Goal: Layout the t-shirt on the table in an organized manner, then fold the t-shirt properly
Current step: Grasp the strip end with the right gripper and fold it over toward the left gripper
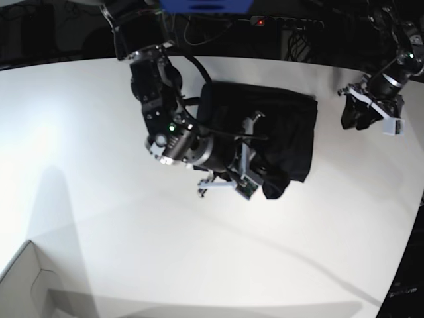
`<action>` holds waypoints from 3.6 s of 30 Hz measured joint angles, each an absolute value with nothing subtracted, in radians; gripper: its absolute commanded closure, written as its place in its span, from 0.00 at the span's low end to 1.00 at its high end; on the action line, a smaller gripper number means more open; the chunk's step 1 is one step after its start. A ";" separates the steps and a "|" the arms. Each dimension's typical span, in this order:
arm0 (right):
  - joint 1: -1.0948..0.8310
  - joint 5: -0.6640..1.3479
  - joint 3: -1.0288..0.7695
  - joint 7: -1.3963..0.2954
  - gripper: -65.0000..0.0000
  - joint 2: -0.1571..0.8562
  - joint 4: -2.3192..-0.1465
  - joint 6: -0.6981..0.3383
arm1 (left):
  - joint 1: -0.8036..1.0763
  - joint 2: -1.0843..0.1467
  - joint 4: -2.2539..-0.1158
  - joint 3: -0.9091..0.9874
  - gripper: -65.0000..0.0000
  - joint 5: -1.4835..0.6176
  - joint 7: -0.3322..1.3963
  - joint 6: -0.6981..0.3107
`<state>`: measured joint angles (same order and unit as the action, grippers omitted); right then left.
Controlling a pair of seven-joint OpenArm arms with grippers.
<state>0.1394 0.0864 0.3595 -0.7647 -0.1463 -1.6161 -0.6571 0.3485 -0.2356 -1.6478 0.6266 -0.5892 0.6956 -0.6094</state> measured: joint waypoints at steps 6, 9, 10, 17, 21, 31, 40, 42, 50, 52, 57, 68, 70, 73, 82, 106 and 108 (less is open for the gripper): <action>0.186 0.090 0.402 -0.657 1.00 -0.147 -1.491 -0.657 | 0.319 -0.234 -1.647 0.599 0.64 -0.589 0.698 -0.602; 0.214 0.086 0.402 -0.637 1.00 -0.146 -1.437 -0.631 | 0.319 -0.236 -1.645 0.593 0.64 -0.595 0.690 -0.602; 0.221 0.091 0.402 -0.625 1.00 -0.146 -1.428 -0.603 | 0.324 -0.236 -1.642 0.593 0.64 -0.588 0.689 -0.603; 0.291 0.270 0.450 -0.597 1.00 -0.147 -1.395 -0.507 | 0.343 -0.229 -1.643 0.496 0.64 -0.472 0.693 -0.611; 0.289 0.270 0.507 -0.600 1.00 -0.144 -1.394 -0.500 | 0.347 -0.232 -1.643 0.500 0.64 -0.460 0.692 -0.610; 0.310 0.321 0.628 -0.477 0.89 -0.141 -1.256 -0.500 | 0.348 -0.232 -1.642 0.489 0.64 -0.459 0.692 -0.610; 0.369 0.544 0.655 -0.343 0.82 -0.141 -1.188 -0.421 | 0.352 -0.233 -1.642 0.489 0.64 -0.459 0.691 -0.610; 0.380 0.567 0.699 -0.326 0.81 -0.139 -1.185 -0.421 | 0.358 -0.233 -1.642 0.489 0.64 -0.460 0.692 -0.611; 0.366 0.573 0.677 -0.382 0.57 -0.132 -1.286 -0.421 | 0.357 -0.234 -1.642 0.496 0.64 -0.460 0.692 -0.610; 0.341 0.582 0.648 -0.413 0.46 -0.099 -1.350 -0.421 | 0.357 -0.235 -1.642 0.496 0.64 -0.460 0.691 -0.610; 0.271 0.574 0.569 -0.481 0.40 -0.023 -1.410 -0.420 | 0.357 -0.233 -1.642 0.494 0.64 -0.461 0.691 -0.610; 0.243 0.574 0.570 -0.482 0.43 -0.019 -1.328 -0.420 | 0.366 -0.235 -1.644 0.498 0.64 -0.461 0.692 -0.611; 0.245 0.574 0.570 -0.478 0.43 -0.020 -1.317 -0.420 | 0.374 -0.235 -1.644 0.498 0.64 -0.460 0.685 -0.611; 0.246 0.577 0.570 -0.474 0.43 -0.019 -1.318 -0.356 | 0.379 -0.235 -1.645 0.498 0.64 -0.461 0.684 -0.611; 0.240 0.574 0.570 -0.474 0.43 0.008 -1.318 -0.282 | 0.379 -0.235 -1.645 0.498 0.64 -0.460 0.684 -0.611; 0.221 0.574 0.799 -0.475 1.00 -0.064 -1.425 -0.280 | 0.369 -0.236 -1.645 0.498 0.64 -0.460 0.681 -0.611; 0.214 0.573 0.799 -0.475 1.00 -0.064 -1.424 -0.279 | 0.368 -0.236 -1.645 0.498 0.64 -0.460 0.681 -0.611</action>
